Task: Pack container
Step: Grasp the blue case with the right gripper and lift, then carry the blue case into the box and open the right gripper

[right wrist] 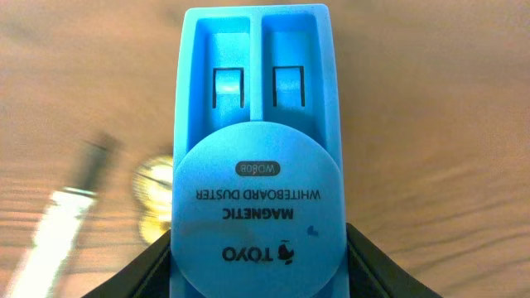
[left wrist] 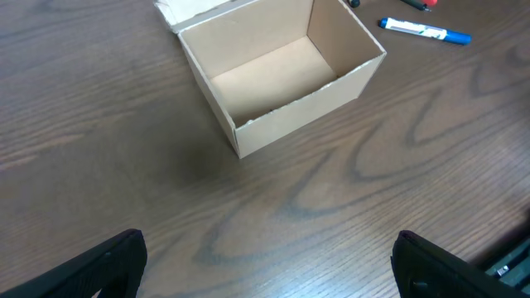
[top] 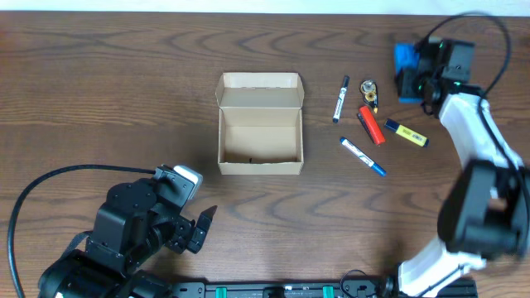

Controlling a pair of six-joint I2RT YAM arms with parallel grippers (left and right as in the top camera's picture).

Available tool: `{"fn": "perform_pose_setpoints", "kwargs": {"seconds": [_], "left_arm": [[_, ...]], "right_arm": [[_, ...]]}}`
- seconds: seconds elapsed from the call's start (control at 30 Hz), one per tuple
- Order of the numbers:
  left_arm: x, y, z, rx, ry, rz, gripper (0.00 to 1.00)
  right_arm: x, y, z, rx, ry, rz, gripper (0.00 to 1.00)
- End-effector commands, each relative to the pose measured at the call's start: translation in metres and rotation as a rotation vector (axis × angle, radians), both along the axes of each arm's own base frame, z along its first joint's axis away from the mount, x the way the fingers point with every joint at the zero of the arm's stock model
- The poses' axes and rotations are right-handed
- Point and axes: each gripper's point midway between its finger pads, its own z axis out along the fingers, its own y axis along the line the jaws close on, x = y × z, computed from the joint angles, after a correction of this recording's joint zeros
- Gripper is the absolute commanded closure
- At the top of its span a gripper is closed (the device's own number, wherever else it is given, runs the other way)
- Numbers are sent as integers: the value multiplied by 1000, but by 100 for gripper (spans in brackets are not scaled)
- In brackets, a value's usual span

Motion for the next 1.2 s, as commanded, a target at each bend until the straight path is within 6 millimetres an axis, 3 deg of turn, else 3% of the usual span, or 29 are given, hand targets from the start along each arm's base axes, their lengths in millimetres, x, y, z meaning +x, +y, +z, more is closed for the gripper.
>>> {"fn": "perform_pose_setpoints", "kwargs": {"seconds": [0.0,0.1,0.2,0.43,0.57,0.7,0.87,1.0,1.17], "left_arm": [[0,0,6,-12,-11,7,5],[0,0,6,-12,-11,7,5],[0,0,6,-12,-12,7,5],[0,0,6,-12,-11,7,5],[0,0,6,-12,-11,7,5],[0,0,6,-12,-11,7,5],[0,0,6,-12,-11,7,5],[0,0,6,-12,-11,7,5],[0,0,6,-12,-11,7,5]], "right_arm": [[-10,46,80,10,-150,93,64],[-25,96,108,38,-193,212,65],[-40,153,115,68,-193,370,65],[-84,274,86,37,-123,756,66],[-113,320,60,-52,-81,968,67],[-133,344,25,-100,2,1090,70],[-152,348,-19,-107,158,1134,70],[-163,342,-35,-125,232,1161,73],[-169,340,-37,-145,240,1222,70]]}}
